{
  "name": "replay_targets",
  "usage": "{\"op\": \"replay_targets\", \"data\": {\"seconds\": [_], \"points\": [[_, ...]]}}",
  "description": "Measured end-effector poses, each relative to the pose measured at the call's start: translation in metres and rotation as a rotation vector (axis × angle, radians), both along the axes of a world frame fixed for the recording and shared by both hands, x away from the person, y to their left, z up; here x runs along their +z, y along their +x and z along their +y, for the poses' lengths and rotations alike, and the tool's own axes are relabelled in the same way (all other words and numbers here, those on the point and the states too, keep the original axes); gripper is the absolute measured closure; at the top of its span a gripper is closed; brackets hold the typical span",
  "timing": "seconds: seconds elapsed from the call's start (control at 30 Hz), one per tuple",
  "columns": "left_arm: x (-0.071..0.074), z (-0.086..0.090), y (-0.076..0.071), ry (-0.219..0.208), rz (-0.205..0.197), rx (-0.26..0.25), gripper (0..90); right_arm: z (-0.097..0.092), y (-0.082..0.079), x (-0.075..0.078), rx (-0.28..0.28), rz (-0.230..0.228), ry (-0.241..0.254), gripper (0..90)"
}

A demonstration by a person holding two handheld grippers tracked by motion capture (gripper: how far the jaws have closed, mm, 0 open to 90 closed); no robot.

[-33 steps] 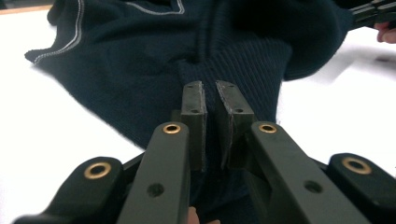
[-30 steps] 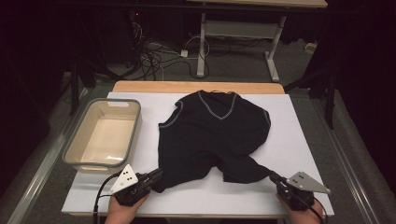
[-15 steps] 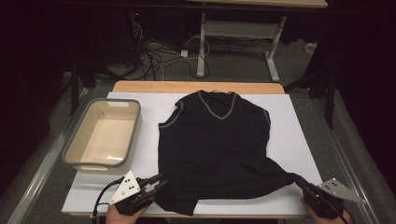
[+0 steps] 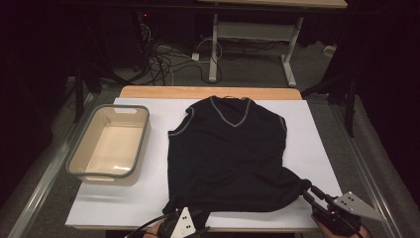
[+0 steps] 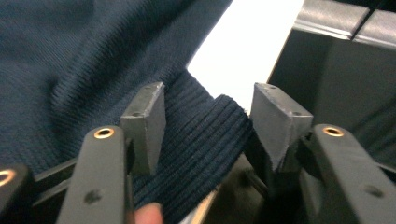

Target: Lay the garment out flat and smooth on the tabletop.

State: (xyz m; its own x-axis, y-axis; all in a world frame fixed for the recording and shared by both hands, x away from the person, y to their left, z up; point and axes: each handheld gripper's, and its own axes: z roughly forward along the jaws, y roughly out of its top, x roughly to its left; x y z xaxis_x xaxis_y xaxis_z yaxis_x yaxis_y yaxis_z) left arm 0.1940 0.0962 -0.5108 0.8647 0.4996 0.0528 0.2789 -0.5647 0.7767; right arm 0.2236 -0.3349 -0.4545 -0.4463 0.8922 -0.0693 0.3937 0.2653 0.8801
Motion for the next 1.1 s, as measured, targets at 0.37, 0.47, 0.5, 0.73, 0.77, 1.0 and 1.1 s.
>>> {"op": "replay_targets", "data": {"seconds": [0.37, 0.47, 0.5, 0.73, 0.77, 1.0, 1.1], "points": [[0.015, 0.024, 0.016, -0.142, 0.034, 0.031, 81.1, 0.044, -0.01, -0.005, 0.171, 0.015, -0.044, 64.5], [0.029, 0.044, 0.028, -0.197, -0.019, 0.105, 81.2, 0.058, -0.011, -0.007, 0.222, 0.024, -0.047, 59.3], [0.032, 0.05, 0.034, -0.211, -0.029, 0.129, 81.2, 0.062, -0.011, -0.008, 0.232, 0.03, -0.049, 58.0], [0.036, 0.071, 0.077, -0.246, -0.074, 0.263, 81.2, 0.082, -0.006, -0.015, 0.235, 0.057, -0.058, 50.1], [0.034, 0.069, 0.082, -0.239, -0.08, 0.265, 81.1, 0.083, -0.008, -0.016, 0.242, 0.065, -0.063, 49.0], [0.022, 0.065, 0.103, -0.235, -0.078, 0.305, 81.0, 0.089, 0.0, -0.036, 0.234, 0.131, -0.171, 65.9], [0.022, 0.065, 0.104, -0.234, -0.082, 0.307, 81.0, 0.087, 0.008, -0.029, 0.23, 0.099, -0.177, 87.2]]}}
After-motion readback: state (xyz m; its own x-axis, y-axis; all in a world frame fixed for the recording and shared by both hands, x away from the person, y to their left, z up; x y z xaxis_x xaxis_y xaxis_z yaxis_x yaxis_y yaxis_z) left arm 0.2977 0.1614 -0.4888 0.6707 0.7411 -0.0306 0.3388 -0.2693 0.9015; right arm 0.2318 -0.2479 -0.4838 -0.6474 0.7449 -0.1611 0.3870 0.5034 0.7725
